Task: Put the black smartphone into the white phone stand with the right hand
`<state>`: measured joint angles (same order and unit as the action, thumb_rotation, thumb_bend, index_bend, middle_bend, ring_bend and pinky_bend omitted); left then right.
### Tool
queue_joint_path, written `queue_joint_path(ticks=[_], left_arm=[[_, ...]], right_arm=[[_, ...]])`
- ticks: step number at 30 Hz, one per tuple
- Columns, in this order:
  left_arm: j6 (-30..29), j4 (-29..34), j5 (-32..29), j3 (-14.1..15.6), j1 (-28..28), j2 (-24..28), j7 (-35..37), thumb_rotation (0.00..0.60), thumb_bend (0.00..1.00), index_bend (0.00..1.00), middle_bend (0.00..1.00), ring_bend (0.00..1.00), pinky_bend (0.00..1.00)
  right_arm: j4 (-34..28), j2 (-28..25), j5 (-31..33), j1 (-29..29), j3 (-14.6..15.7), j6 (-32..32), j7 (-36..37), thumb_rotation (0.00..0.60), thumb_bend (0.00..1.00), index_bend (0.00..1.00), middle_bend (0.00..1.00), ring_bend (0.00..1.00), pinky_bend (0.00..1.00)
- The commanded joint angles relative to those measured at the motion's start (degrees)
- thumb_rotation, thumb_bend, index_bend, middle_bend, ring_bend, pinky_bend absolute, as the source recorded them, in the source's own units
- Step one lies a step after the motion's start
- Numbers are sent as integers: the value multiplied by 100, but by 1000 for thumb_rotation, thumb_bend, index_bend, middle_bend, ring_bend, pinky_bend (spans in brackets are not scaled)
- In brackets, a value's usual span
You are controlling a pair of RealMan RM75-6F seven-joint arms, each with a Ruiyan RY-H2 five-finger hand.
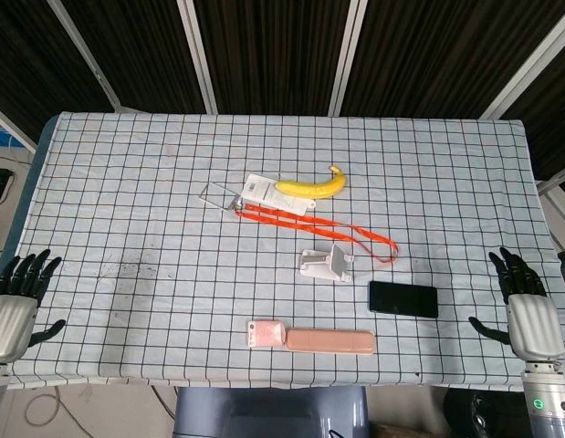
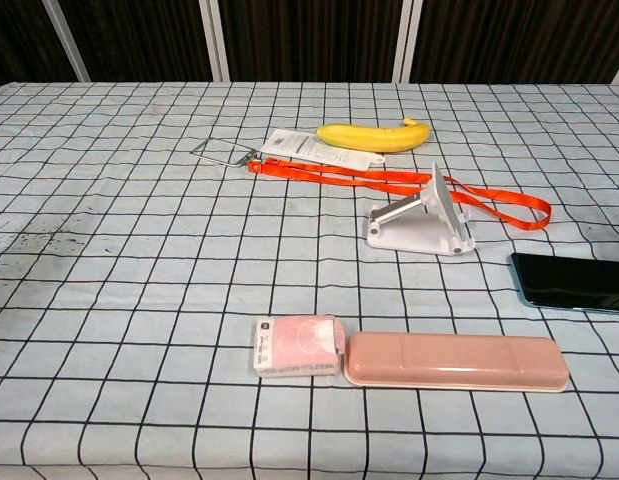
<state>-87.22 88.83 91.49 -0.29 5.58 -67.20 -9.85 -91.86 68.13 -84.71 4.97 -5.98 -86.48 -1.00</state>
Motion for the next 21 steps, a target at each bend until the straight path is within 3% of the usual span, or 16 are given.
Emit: queue_joint_path(ticks=[1,9,21], left_arm=[[-1,-2,-1,-1,0,-1,-2,600,0,0,0,0,0],[-31,-5,42,-2,4,-11,17,600,0,0,0,0,0],[-71,-29,29,-9,-19,1,101,600,0,0,0,0,0]], right_arm=[[3,-1,-3,-1,1,-2,-2,600,82,0,0,0,141],[-6,-10,-58,-12,5,-54,52,600,2,0,0,0,141],[-304,-38,-325,72,31,-82,-131,600,32,0,0,0,141]])
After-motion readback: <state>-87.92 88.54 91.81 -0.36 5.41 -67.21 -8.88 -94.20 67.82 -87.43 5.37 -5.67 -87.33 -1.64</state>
